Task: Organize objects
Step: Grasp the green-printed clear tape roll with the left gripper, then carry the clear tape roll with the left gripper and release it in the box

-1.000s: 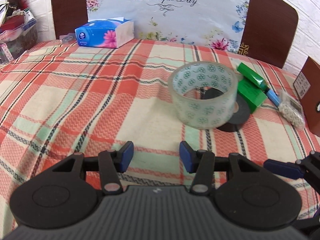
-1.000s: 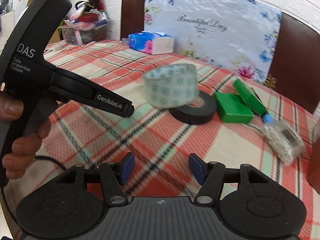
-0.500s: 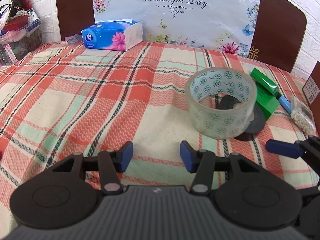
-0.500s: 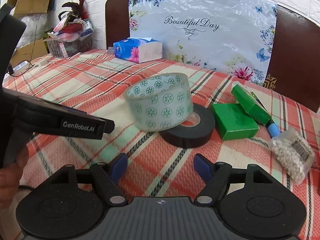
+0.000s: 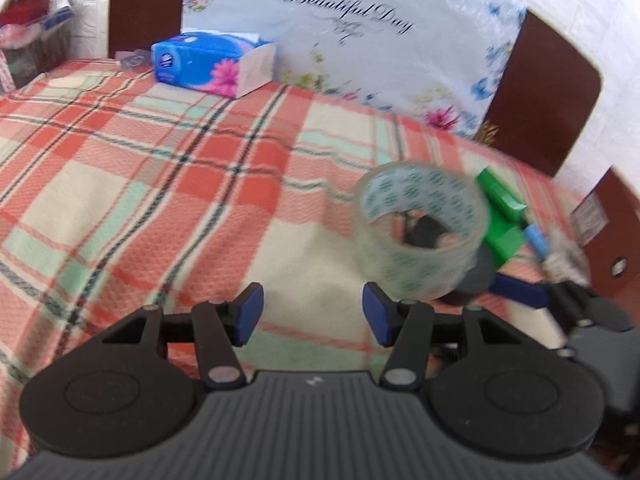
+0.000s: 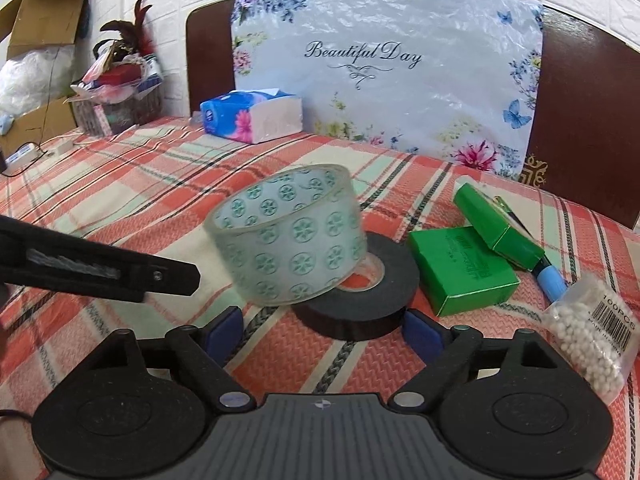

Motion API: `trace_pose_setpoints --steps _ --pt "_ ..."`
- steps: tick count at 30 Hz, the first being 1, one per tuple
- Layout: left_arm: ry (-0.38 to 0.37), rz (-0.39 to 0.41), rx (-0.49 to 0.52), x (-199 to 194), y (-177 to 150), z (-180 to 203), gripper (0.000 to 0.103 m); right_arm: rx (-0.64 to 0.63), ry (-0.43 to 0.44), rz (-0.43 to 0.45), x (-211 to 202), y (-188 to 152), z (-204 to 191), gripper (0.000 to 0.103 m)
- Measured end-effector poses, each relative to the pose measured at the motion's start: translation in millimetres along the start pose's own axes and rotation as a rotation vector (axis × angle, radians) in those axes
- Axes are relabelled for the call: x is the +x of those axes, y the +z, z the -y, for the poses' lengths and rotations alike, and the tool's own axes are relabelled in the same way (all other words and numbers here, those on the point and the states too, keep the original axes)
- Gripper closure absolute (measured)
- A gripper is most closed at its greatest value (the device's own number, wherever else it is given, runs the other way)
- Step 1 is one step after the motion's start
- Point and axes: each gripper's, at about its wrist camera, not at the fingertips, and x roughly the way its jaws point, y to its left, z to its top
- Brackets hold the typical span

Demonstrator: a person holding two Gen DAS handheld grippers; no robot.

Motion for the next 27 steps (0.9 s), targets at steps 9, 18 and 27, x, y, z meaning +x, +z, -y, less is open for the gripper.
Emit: trace_pose_setpoints --steps 9,18,27 --pt "-0.085 0.035 -0.08 -4.8 31.4 -8.8 0.045 -0.21 -0.033 0.158 -28.2 0.5 -19.0 0.014" --pt "-0.134 -0.057 -0.069 38.2 55.9 6.6 0.08 -0.246 -0.024 0.085 20.2 24.8 -27.0 0.02" --pt "-0.172 0.03 0.04 -13.0 38.9 51.6 0.083 -0.233 -0.122 0.215 -39.8 2.3 -22.2 0.02"
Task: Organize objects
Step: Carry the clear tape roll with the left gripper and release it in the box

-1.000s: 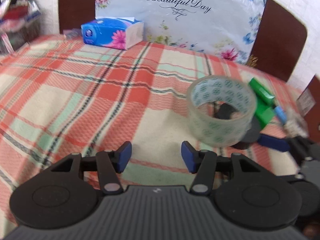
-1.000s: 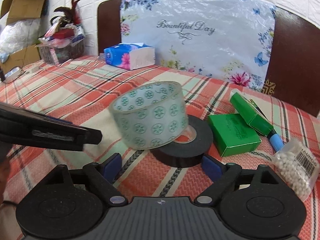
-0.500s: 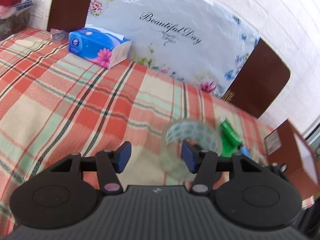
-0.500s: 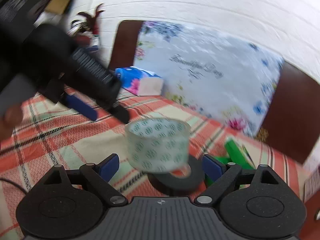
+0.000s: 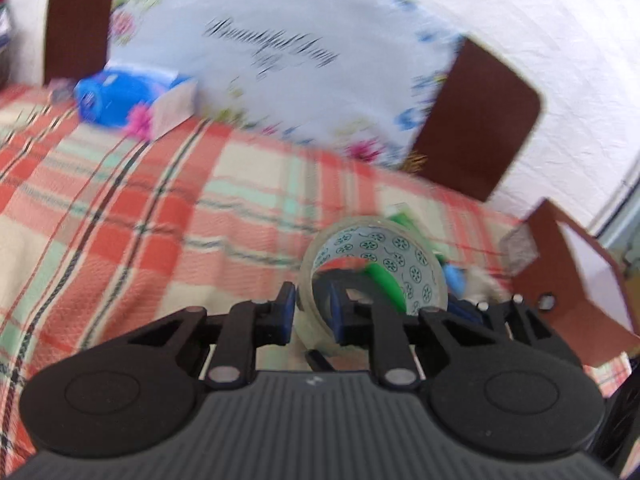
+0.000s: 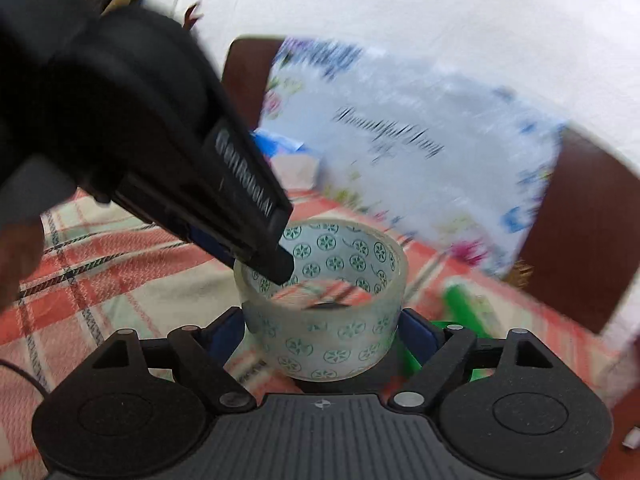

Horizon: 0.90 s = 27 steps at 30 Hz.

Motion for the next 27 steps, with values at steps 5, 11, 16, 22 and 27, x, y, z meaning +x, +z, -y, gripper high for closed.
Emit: trace_pose_setpoints --steps 5,11,16,22,27 --pt "-0.078 0.088 0.141 -12.0 19.6 77.0 0.083 0.027 -0.174 0.122 -44.9 6.5 48.3 0.02" --pt "-0.237 0.124 0.305 7.3 36.8 195.7 0.082 0.127 -0.398 0.151 -87.1 -4.8 139.7 0.02" --pt "-0.305 0.07 0.413 51.3 27.1 281.0 0.082 0.245 -0.491 0.076 -97.7 -34.3 209.8 0.02" --pt "-0.273 -0.007 0.464 110.3 23.5 329.2 0.082 0.38 -0.462 -0.02 -74.6 -59.1 268.4 0.019" --pt "-0.2 -0.033 0.484 145.5 24.5 334.5 0.081 0.441 -0.389 -0.081 -49.7 -66.7 288.7 0.019"
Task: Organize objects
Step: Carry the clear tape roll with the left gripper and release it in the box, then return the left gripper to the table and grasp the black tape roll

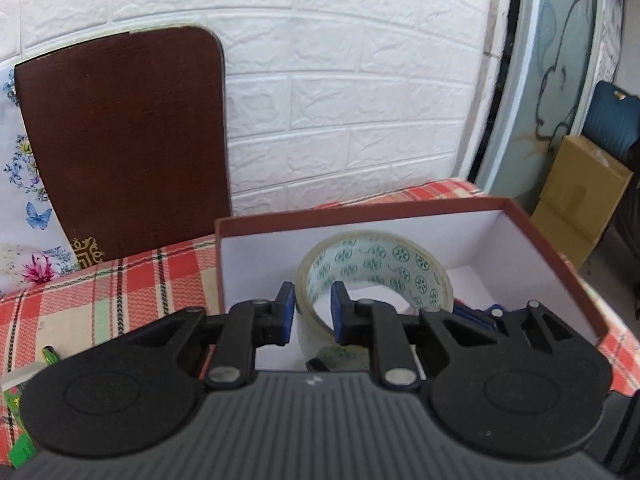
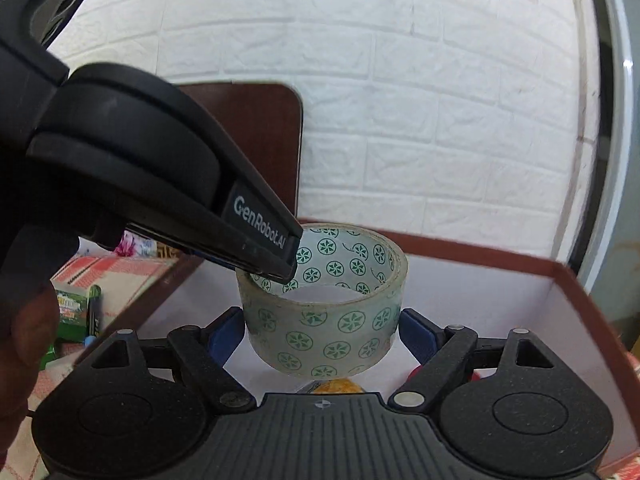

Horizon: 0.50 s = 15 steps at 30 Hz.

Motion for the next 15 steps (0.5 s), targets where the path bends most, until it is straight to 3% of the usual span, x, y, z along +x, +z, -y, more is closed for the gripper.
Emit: trace_pose_setpoints --steps 6,9,15 --pt "0.042 0.002 0.022 -5.7 -4.3 -1.8 0.076 0.023 -0.023 0.038 -13.2 -3.0 -0.7 0.017" --pt "0.058 0.014 0.051 -20.5 -10.2 4.4 0.071 0.032 -0.039 0.083 -35.7 -5.5 -1.7 0.018" --pt "0.049 0.037 0.064 -59.9 -27.0 11.0 0.07 0.046 -0.074 0.164 -92.9 -23.4 -8.9 0.019"
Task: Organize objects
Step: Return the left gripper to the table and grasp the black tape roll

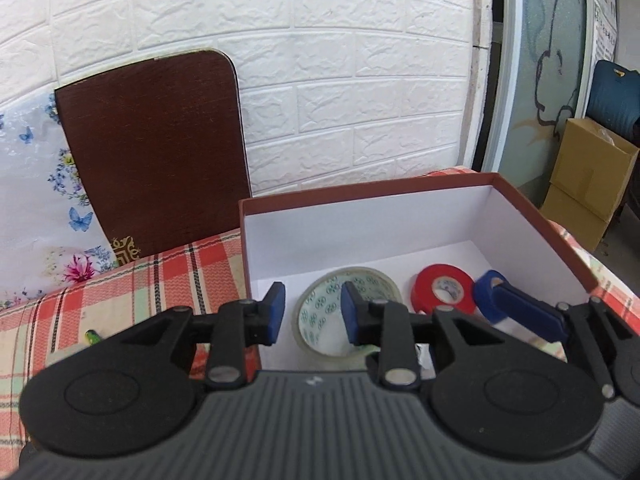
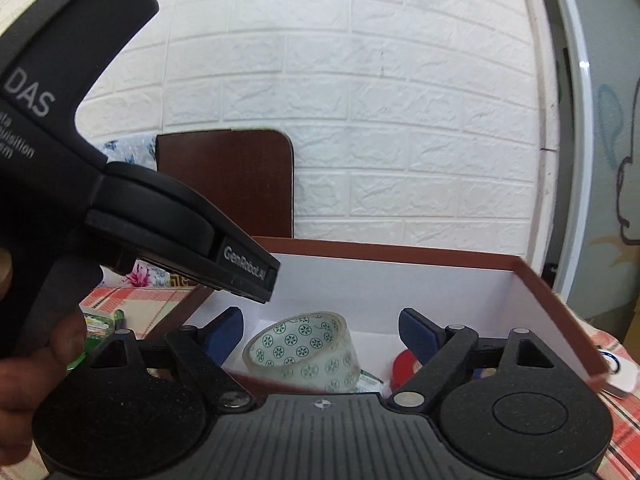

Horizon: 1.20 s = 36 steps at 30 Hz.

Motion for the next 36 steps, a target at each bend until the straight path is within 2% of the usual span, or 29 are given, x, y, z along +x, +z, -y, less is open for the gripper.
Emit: trace_pose_setpoints --steps 3,5,6,11,15,19,22,25,29,30,31,32,34,36 --pt "-0.025 0.032 -0.015 -29.2 -15.4 -4.6 0.061 0.011 0.006 0.005 -28.6 -17.0 6.1 0.019" --pt "-0.017 0.049 -0.024 -47.0 -30.8 -10.0 0.061 0.001 0.019 -0.014 -47.7 -28.9 11.8 0.019" --pt "-0.011 0.043 -0.033 -52.8 -38.8 -13.4 0.061 -0.009 0.028 -0.031 -48.2 -35.4 1.7 0.019" --pt "0.021 -0.033 -0.09 -68.6 -87.6 -36.1 0.061 0.013 0.107 -0.182 -38.3 -66.5 -12.5 0.02" --pt "0.07 -0.138 -0.153 -66.0 -131.7 -62.9 0.061 -0.015 0.192 -0.286 -27.9 -84.7 -36.3 0.022" --pt "0.123 -0.195 -0.233 -68.9 -166.0 -95.4 0.061 -0.083 0.255 -0.331 -35.3 -90.3 -61.6 0.023" --pt "0.159 -0.191 -0.288 -77.4 -183.2 -122.2 0.061 -0.137 0.298 -0.357 -30.2 -90.0 -83.4 0.023" --pt "0.209 -0.166 -0.324 -88.0 -192.6 -150.5 0.061 -0.195 0.355 -0.388 -26.2 -89.1 -107.0 0.023" --pt "0.252 -0.14 -0.433 -100.9 -198.2 -195.8 0.061 -0.263 0.439 -0.378 -17.0 -83.6 -143.4 0.023" --pt "0.247 -0.135 -0.467 -104.1 -198.3 -207.7 0.059 -0.28 0.461 -0.373 -14.0 -82.0 -154.6 0.023" --pt "0.23 -0.127 -0.503 -108.0 -198.2 -219.3 0.051 -0.294 0.484 -0.368 -9.5 -80.6 -164.7 0.024" --pt "0.208 -0.113 -0.535 -109.7 -196.3 -229.3 0.048 -0.305 0.505 -0.362 -5.9 -78.4 -175.5 0.024" --pt "0.176 -0.084 -0.569 -113.2 -191.6 -244.9 0.05 -0.325 0.552 -0.352 4.0 -75.8 -196.1 0.027" --pt "0.175 -0.071 -0.56 -109.6 -184.2 -254.1 0.051 -0.327 0.584 -0.349 14.8 -73.5 -214.1 0.027"
